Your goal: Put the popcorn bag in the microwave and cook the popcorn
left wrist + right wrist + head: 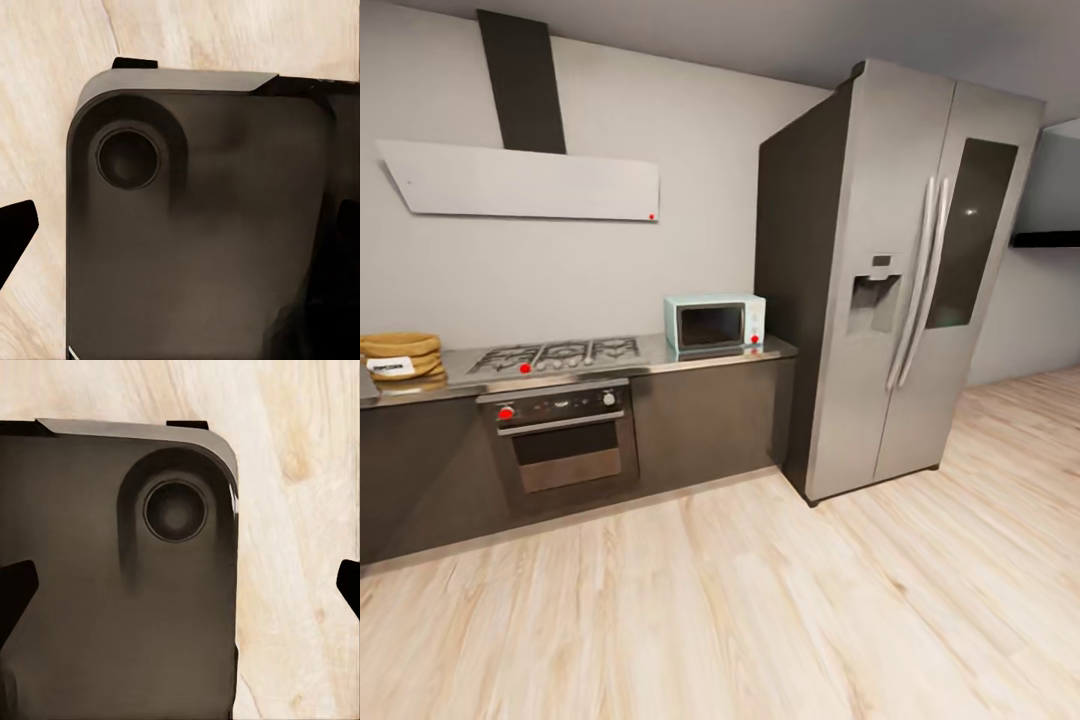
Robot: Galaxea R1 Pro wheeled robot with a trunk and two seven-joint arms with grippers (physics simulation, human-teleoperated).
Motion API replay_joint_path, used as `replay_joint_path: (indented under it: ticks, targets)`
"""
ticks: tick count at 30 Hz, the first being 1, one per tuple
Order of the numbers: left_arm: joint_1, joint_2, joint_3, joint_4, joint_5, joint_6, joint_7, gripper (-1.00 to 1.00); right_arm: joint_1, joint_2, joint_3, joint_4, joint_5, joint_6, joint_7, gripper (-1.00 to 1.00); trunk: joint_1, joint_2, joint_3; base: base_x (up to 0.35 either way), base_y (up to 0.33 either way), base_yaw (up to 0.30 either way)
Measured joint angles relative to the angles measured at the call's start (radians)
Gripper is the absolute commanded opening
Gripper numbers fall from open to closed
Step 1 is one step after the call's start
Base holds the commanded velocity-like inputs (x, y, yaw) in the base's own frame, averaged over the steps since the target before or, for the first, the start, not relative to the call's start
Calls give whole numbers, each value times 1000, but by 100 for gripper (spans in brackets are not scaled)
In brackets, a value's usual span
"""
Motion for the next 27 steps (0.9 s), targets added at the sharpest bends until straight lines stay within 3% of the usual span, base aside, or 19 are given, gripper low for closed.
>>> replay_joint_path:
  ticks: [19, 27]
  targets:
    - [0, 0, 0, -1, 1, 1, 0, 100, 0, 0, 1, 0, 1, -2, 0, 100, 0, 0, 0, 289, -212, 0]
    - [0, 0, -1, 0, 25, 1, 0, 100, 0, 0, 1, 0, 3, -2, 0, 100, 0, 0, 0, 289, -210, 0]
